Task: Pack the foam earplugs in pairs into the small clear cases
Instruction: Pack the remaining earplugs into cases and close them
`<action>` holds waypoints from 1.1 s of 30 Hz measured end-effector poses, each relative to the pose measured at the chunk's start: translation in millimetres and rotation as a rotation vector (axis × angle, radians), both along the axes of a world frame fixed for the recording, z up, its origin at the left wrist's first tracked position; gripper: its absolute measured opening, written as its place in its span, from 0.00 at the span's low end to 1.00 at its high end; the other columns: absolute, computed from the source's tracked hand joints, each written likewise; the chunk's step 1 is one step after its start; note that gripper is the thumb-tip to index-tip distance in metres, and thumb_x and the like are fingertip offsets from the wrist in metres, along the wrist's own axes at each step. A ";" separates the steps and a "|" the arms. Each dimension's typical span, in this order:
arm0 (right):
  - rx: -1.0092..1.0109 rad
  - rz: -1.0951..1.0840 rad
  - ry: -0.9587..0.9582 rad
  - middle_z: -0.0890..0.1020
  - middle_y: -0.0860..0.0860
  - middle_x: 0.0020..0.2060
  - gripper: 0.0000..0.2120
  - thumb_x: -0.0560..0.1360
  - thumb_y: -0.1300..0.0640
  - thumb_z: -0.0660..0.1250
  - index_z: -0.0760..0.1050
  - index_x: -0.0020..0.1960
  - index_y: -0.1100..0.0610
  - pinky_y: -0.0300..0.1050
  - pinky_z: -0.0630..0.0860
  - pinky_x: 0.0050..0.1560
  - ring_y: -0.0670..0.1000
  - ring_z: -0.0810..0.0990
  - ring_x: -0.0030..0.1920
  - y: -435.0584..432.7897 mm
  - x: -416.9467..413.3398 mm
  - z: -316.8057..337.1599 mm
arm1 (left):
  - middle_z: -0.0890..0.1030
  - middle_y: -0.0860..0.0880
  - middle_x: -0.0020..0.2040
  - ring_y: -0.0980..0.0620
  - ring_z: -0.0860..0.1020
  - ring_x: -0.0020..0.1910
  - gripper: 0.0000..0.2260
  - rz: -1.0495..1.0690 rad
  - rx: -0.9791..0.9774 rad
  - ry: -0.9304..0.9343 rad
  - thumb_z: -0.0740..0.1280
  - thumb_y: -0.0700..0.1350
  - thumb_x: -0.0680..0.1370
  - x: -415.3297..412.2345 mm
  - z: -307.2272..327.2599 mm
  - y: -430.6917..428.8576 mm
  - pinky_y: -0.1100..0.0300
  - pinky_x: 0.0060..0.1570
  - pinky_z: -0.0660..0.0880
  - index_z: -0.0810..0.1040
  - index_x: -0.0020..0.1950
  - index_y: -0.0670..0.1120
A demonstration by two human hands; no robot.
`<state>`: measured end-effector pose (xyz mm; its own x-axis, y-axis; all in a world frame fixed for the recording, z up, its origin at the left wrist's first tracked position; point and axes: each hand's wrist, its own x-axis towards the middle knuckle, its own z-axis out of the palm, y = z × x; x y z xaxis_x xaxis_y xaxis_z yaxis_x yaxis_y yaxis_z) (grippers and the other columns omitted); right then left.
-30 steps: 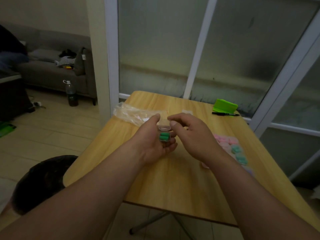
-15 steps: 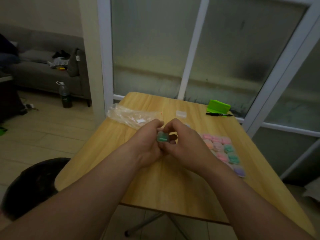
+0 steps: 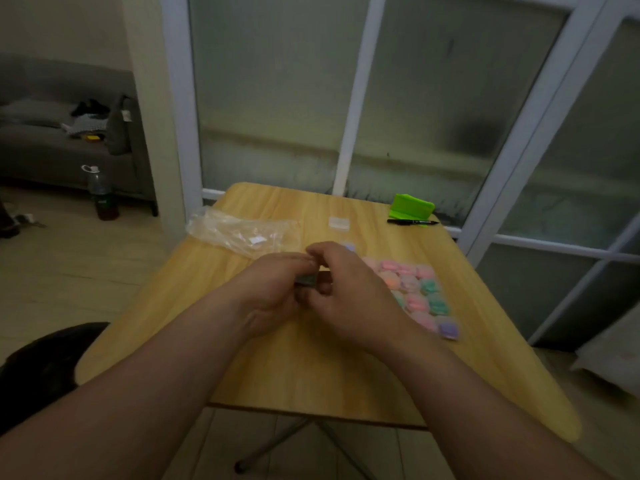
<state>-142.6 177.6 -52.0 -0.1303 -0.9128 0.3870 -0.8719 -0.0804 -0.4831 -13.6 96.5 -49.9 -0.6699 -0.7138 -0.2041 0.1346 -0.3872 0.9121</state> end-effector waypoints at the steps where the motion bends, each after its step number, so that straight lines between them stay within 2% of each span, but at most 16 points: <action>1: -0.002 0.001 0.034 0.79 0.45 0.62 0.24 0.77 0.50 0.72 0.72 0.71 0.45 0.49 0.81 0.59 0.46 0.80 0.58 2.1 1.6 -2.2 | 0.85 0.35 0.54 0.45 0.84 0.47 0.12 0.008 -0.014 -0.012 0.61 0.34 0.84 -0.9 -1.1 0.6 0.54 0.47 0.81 0.82 0.61 0.35; 5: 0.031 -0.005 0.127 0.77 0.46 0.59 0.20 0.78 0.48 0.69 0.73 0.69 0.46 0.51 0.77 0.59 0.49 0.77 0.59 9.2 1.5 -4.1 | 0.84 0.32 0.58 0.41 0.83 0.52 0.12 0.003 -0.032 -0.058 0.63 0.33 0.82 -3.8 -4.2 6.0 0.51 0.50 0.80 0.82 0.63 0.33; 12: 0.026 -0.045 0.105 0.79 0.46 0.56 0.19 0.75 0.50 0.72 0.77 0.65 0.46 0.55 0.80 0.56 0.49 0.79 0.56 18.1 -22.8 8.4 | 0.86 0.38 0.55 0.47 0.86 0.49 0.11 -0.075 -0.080 -0.056 0.63 0.36 0.85 -16.9 2.7 21.5 0.56 0.43 0.83 0.82 0.64 0.39; 15: 0.034 -0.071 0.101 0.81 0.47 0.59 0.22 0.76 0.52 0.73 0.77 0.70 0.49 0.49 0.78 0.60 0.48 0.79 0.59 25.1 -36.9 16.1 | 0.87 0.40 0.55 0.47 0.86 0.51 0.10 -0.085 -0.091 -0.040 0.65 0.39 0.85 -23.6 7.3 26.6 0.49 0.50 0.85 0.82 0.63 0.41; 17: 0.007 -0.160 0.081 0.81 0.47 0.60 0.24 0.78 0.50 0.74 0.76 0.73 0.51 0.47 0.77 0.60 0.47 0.79 0.59 30.7 -54.0 20.9 | 0.86 0.39 0.56 0.45 0.86 0.51 0.09 -0.036 -0.062 -0.031 0.65 0.42 0.85 -26.0 12.5 23.4 0.46 0.57 0.84 0.80 0.62 0.41; 18: -0.002 -0.211 0.063 0.81 0.48 0.60 0.25 0.78 0.49 0.74 0.76 0.73 0.51 0.46 0.77 0.59 0.47 0.78 0.58 33.5 -64.9 22.2 | 0.85 0.38 0.57 0.44 0.86 0.51 0.09 0.022 -0.037 -0.028 0.64 0.43 0.86 -26.2 15.4 19.4 0.46 0.57 0.84 0.78 0.63 0.41; 22: 0.081 -0.343 0.015 0.81 0.46 0.60 0.20 0.79 0.47 0.73 0.77 0.70 0.48 0.41 0.75 0.52 0.45 0.78 0.55 43.7 -97.2 17.6 | 0.83 0.39 0.58 0.43 0.85 0.51 0.12 0.238 0.038 0.010 0.63 0.42 0.85 -20.6 21.9 0.0 0.52 0.50 0.85 0.74 0.67 0.40; 27: 0.143 -0.271 0.029 0.81 0.45 0.58 0.16 0.78 0.49 0.72 0.78 0.65 0.48 0.48 0.80 0.56 0.47 0.80 0.56 29.3 -78.2 10.0 | 0.84 0.42 0.52 0.48 0.83 0.43 0.07 0.347 0.065 0.009 0.64 0.41 0.83 -17.6 21.0 -9.7 0.56 0.43 0.83 0.78 0.59 0.41; 30: 0.177 -0.238 0.060 0.80 0.47 0.60 0.17 0.78 0.51 0.71 0.78 0.66 0.48 0.54 0.82 0.54 0.51 0.83 0.53 13.9 -62.9 9.5 | 0.84 0.43 0.49 0.49 0.82 0.41 0.06 0.369 0.064 0.010 0.64 0.41 0.82 -19.7 21.1 -10.1 0.57 0.43 0.82 0.78 0.57 0.41; 33: 0.213 -0.198 0.219 0.79 0.48 0.63 0.19 0.78 0.48 0.71 0.77 0.68 0.47 0.57 0.77 0.64 0.52 0.77 0.62 1.7 -57.5 7.7 | 0.84 0.44 0.46 0.49 0.82 0.39 0.06 0.362 0.057 0.008 0.64 0.41 0.82 -19.7 21.5 -9.2 0.56 0.44 0.81 0.78 0.56 0.42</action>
<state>-200.1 179.3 -44.2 -0.2476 -0.9414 0.2290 -0.9452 0.1827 -0.2706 -33.4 87.3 -28.4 -0.3777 -0.8926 -0.2460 0.2789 -0.3630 0.8890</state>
